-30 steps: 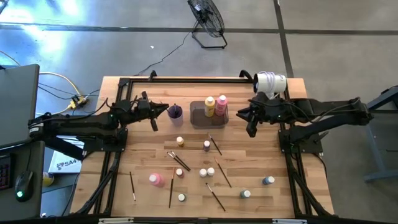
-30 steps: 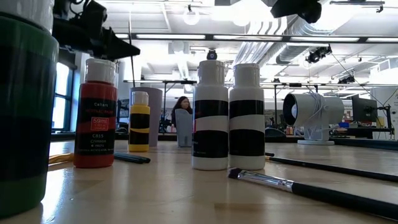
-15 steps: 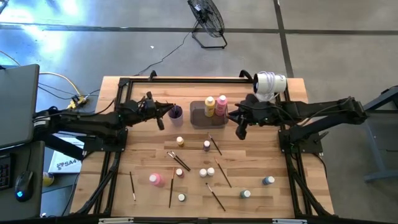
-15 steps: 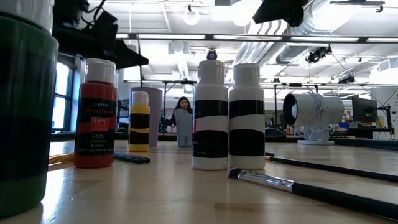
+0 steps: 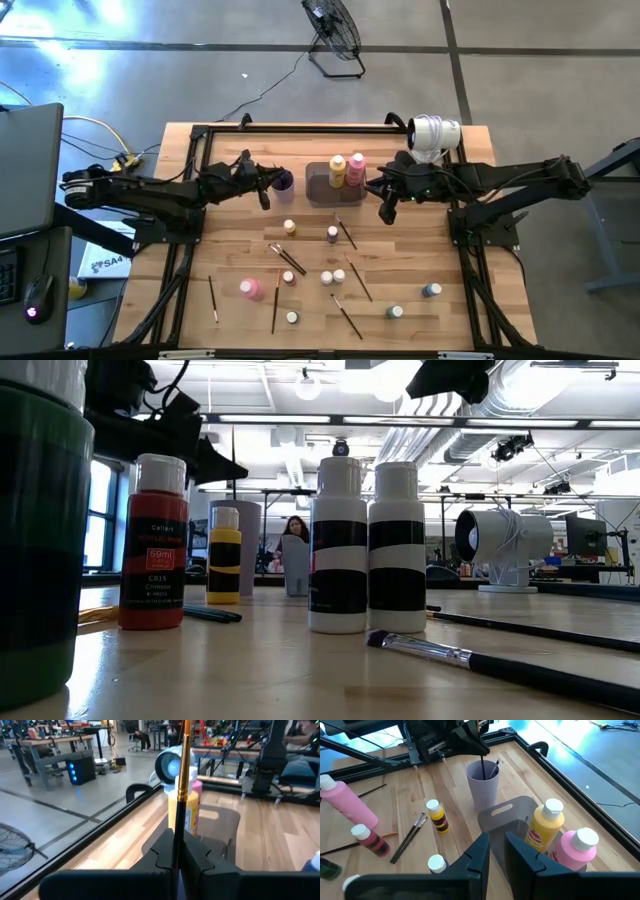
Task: Pick & Place Paint Supplies
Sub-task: Put the gold paint brush into the purple cup
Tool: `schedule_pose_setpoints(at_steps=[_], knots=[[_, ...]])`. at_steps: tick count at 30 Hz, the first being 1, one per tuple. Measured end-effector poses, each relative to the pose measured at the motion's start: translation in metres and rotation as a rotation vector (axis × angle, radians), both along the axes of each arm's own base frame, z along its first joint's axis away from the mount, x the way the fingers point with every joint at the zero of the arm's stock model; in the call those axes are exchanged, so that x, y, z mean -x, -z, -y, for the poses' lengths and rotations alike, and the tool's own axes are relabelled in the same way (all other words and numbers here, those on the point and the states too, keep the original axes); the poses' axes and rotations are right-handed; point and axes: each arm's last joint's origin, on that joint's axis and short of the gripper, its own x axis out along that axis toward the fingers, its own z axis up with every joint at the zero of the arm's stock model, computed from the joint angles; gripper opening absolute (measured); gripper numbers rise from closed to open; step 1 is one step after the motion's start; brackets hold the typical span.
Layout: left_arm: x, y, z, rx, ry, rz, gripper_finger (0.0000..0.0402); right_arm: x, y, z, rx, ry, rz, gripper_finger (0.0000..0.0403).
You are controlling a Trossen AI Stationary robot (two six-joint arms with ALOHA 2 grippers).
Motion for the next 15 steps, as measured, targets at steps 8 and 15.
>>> schedule_pose_setpoints(at_steps=[8,15], knots=[[0.0002,0.0037,-0.0004,0.04,-0.018,-0.02,0.0045,0.0,0.0,0.0,-0.001,0.0,0.0,0.0048],[0.0005,0.0037,-0.0011,0.07,-0.048,-0.005,0.0111,0.0,0.0,0.0,-0.001,0.0,0.0,0.0048]])
